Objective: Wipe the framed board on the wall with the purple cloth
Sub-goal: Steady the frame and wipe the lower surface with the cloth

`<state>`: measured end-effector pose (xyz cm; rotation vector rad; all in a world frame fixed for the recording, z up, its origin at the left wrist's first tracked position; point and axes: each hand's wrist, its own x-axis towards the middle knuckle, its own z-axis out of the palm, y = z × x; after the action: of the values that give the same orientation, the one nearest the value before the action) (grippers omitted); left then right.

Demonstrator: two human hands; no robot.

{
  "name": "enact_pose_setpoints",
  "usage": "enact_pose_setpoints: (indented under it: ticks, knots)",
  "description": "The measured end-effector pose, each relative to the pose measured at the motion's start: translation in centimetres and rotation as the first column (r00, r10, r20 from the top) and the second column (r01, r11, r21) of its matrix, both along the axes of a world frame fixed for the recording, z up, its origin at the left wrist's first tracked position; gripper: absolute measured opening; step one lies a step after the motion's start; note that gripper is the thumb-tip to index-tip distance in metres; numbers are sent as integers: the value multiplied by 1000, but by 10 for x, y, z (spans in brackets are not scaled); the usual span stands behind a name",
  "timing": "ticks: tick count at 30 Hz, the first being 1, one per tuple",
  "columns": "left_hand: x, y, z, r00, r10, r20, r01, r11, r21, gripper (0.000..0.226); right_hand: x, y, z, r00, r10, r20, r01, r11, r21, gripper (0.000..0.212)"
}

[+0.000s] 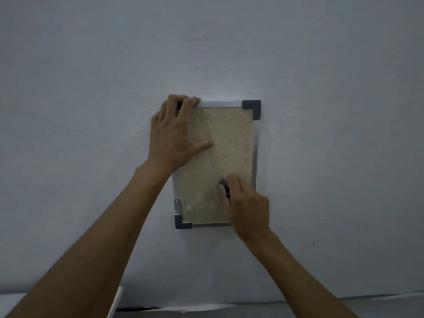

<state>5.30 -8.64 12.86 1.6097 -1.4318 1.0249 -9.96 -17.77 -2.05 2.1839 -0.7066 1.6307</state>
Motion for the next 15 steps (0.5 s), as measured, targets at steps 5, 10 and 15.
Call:
enact_pose_setpoints:
  ticks: [5,10,15]
  knots:
    - [-2,1,1,1000,14,0,-14,1000,10,95,-5,-1,6,997,-26,68,21,997,73,15]
    - [-2,2,3,1000,12,1,-12,1000,21,95,-12,-8,11,997,15,-76,-13,1000,24,15]
    - [-2,3,2,1000,17,3,-17,1000,25,95,-9,-1,4,989,21,-145,-24,1000,-20,8]
